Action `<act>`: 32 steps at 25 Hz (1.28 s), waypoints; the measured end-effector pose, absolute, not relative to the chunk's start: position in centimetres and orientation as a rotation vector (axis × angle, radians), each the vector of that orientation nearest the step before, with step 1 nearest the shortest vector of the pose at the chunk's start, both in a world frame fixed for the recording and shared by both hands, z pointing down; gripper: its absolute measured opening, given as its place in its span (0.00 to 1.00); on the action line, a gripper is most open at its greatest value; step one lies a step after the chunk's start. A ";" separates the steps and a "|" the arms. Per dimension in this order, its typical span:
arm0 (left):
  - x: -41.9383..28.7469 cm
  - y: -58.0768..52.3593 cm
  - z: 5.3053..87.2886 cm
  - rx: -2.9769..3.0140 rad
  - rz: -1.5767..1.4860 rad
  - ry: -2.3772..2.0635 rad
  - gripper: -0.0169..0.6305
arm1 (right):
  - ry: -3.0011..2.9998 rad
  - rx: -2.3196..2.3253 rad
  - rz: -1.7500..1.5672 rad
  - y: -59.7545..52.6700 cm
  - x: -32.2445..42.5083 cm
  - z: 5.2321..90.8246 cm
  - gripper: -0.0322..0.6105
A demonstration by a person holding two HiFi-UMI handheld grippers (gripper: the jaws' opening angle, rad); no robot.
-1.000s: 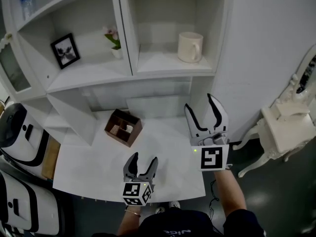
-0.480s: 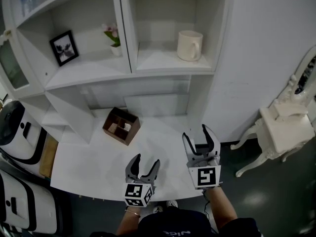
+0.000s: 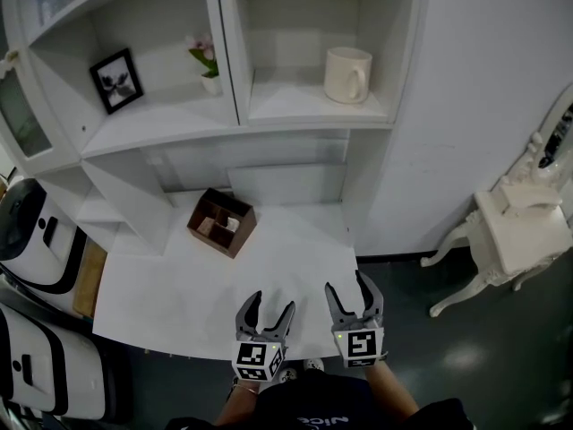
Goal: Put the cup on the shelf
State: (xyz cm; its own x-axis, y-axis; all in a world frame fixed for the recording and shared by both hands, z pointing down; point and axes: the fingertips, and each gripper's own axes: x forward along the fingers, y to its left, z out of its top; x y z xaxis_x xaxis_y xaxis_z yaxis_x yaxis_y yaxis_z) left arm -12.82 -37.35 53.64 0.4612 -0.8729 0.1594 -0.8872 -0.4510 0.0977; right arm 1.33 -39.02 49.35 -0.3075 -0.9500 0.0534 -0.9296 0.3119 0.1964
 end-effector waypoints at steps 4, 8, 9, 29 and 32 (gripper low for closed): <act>-12.6 -36.0 56.3 2.489 0.182 -1.525 0.51 | -2.344 1.719 -0.037 -37.2 2.3 54.3 0.47; -12.7 -35.9 56.6 2.472 0.185 -1.533 0.51 | -2.338 1.696 0.027 -36.8 2.7 55.4 0.47; -12.7 -36.0 56.3 2.472 0.172 -1.534 0.51 | -2.343 1.695 0.029 -37.0 2.8 55.2 0.47; -9.2 -35.6 53.9 2.557 0.087 -1.429 0.03 | -2.466 1.559 -0.058 -36.0 1.0 51.8 0.06; -9.3 -35.4 54.3 2.532 0.081 -1.428 0.03 | -2.440 1.574 -0.063 -36.1 1.3 51.7 0.06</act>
